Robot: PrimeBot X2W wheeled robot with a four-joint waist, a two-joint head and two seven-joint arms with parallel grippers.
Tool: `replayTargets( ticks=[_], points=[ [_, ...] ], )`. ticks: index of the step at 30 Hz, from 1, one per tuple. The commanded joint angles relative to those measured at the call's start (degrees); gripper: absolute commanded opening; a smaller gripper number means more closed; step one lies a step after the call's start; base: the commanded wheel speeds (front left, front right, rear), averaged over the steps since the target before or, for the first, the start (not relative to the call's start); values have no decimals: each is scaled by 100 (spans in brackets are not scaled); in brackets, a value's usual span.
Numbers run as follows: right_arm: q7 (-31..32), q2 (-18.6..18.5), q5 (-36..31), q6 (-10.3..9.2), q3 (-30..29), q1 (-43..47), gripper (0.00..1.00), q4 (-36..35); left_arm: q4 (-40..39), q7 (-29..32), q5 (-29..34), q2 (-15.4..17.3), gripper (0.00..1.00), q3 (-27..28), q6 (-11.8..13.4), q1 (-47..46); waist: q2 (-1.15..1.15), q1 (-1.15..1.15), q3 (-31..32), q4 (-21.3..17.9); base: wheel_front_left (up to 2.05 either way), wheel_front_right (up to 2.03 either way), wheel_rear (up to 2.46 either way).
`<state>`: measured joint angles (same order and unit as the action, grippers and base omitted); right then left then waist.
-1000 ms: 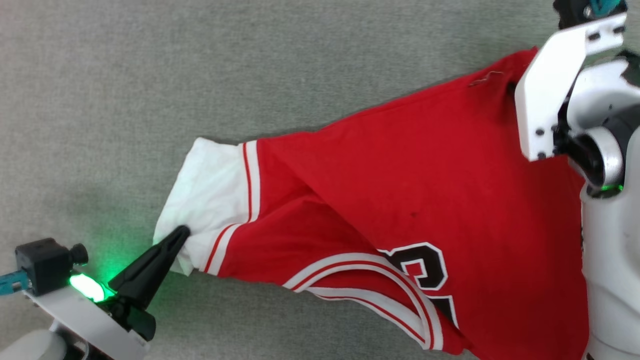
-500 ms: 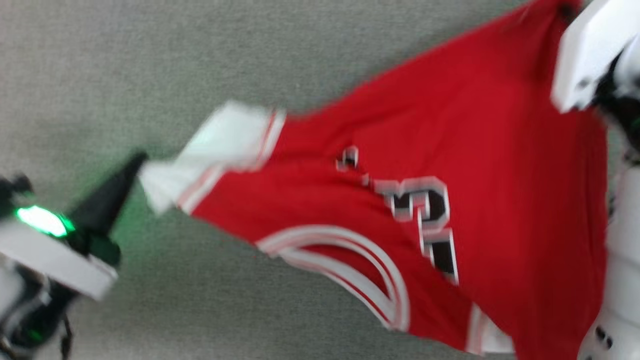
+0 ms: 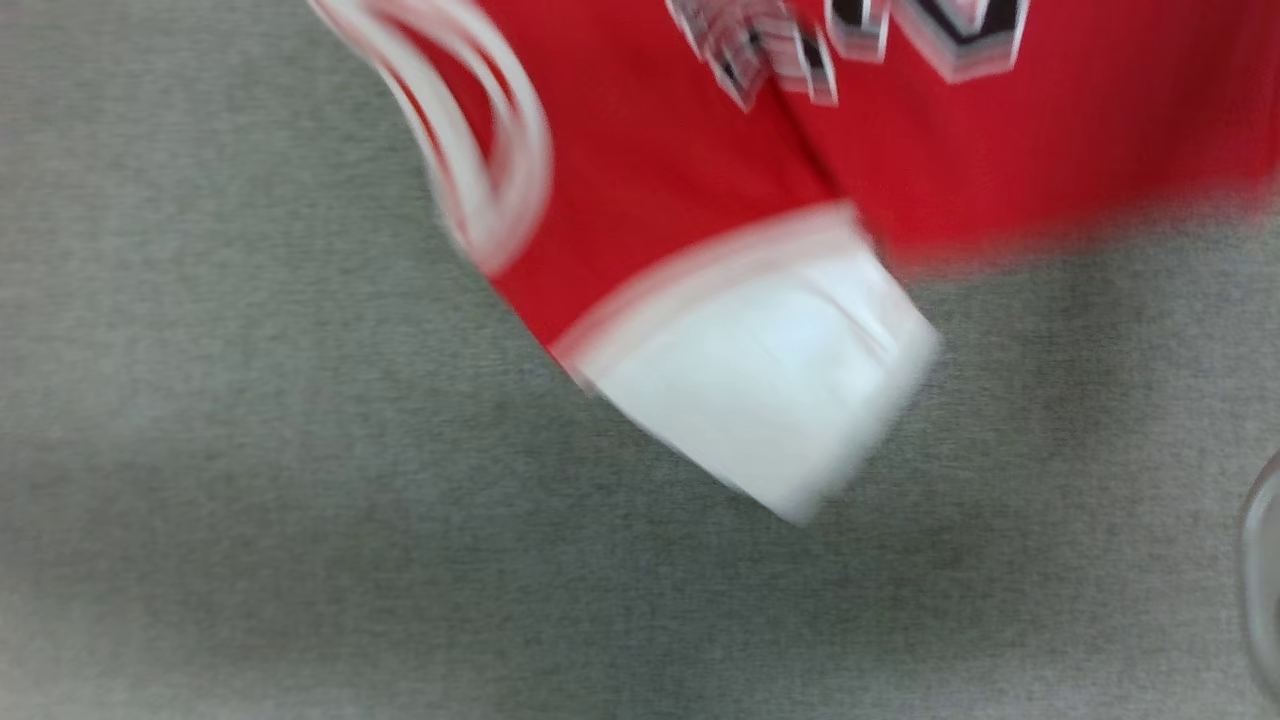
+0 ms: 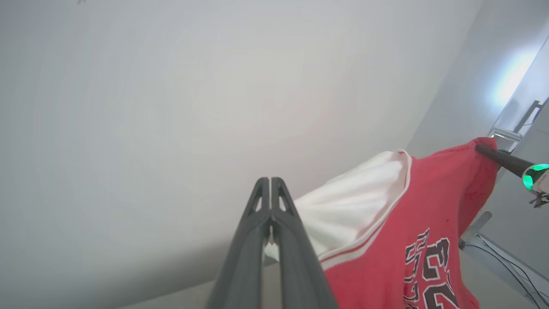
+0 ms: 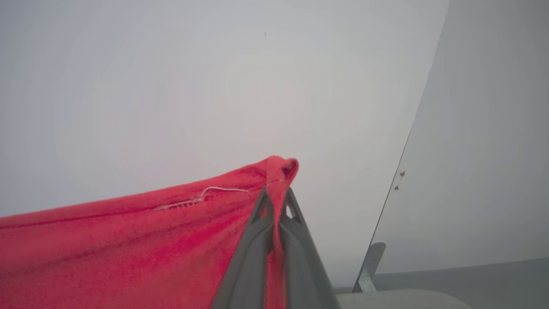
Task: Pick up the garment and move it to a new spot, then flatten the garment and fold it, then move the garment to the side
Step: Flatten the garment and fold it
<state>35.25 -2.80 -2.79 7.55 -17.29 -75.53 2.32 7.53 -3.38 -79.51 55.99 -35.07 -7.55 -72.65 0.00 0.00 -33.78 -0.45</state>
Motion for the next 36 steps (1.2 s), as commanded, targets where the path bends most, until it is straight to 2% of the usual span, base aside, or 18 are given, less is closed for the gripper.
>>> replayTargets(
  ticks=[1, 7, 9, 12, 14, 17, 21, 22, 26, 30, 34, 36],
  points=[
    [-187, -20, -37, -11, -82, -274, 0, 67, 215, 36, -21, -31, 0, 86, 14, -365, 0, 0, -124, -168, 0, 0, 0],
    [-1172, -25, -197, -13, -418, -1527, 0, 803, 1342, 183, -248, -579, 0, 360, 14, -2304, 0, 0, -139, -330, 0, 0, 0],
    [-1360, -27, -282, -17, -525, -1720, 0, 1111, 1599, 226, -441, -733, 0, 442, 15, -2622, 0, 0, -120, -344, 0, 0, 0],
    [-1479, -23, -385, -16, -549, -1670, 0, 1430, 1643, 243, -479, -748, 0, 311, 15, -2627, 0, 0, -125, -298, 0, 0, 0],
    [-1542, -27, -377, -16, -543, -1462, 0, 1563, 1580, 237, -586, -713, 0, 211, 15, -2304, 0, 0, -131, -262, 0, 0, 0],
    [-1545, -27, -175, -15, -372, -735, 0, 1700, 1098, -27, -758, -540, 0, -68, 14, -1246, 0, 0, -109, -179, 0, 0, 0],
    [-1357, -23, 104, -12, -3, 370, 0, 1354, 465, -439, -1030, -330, 0, -224, 13, 144, 0, 0, -77, -179, 0, 0, 0],
    [-1282, -19, 77, -11, 68, 715, 0, 1214, 309, -609, -1182, -366, 0, -235, 13, 531, 0, 0, -49, -174, 0, 0, 0],
    [-755, -12, 411, -11, 392, 2046, 0, 359, -246, -1052, -1274, -260, 0, -183, 12, 1904, 0, 0, 19, -118, 0, 0, 0],
    [-187, -18, 869, -11, 534, 3452, 0, -808, -837, -1166, -1063, -297, 0, 26, 12, 3133, 0, 0, 93, -92, 0, 0, 0],
    [268, -14, 1310, -11, 561, 4729, 0, -1937, -1474, -1168, -712, -321, 0, 482, 12, 4243, 0, 0, 225, -80, 0, 0, 0],
    [449, -12, 1521, -11, 545, 5299, 0, -2379, -1812, -1173, -332, -239, 0, 697, 12, 4747, 0, 0, 304, -94, 0, 0, 0]
  ],
)
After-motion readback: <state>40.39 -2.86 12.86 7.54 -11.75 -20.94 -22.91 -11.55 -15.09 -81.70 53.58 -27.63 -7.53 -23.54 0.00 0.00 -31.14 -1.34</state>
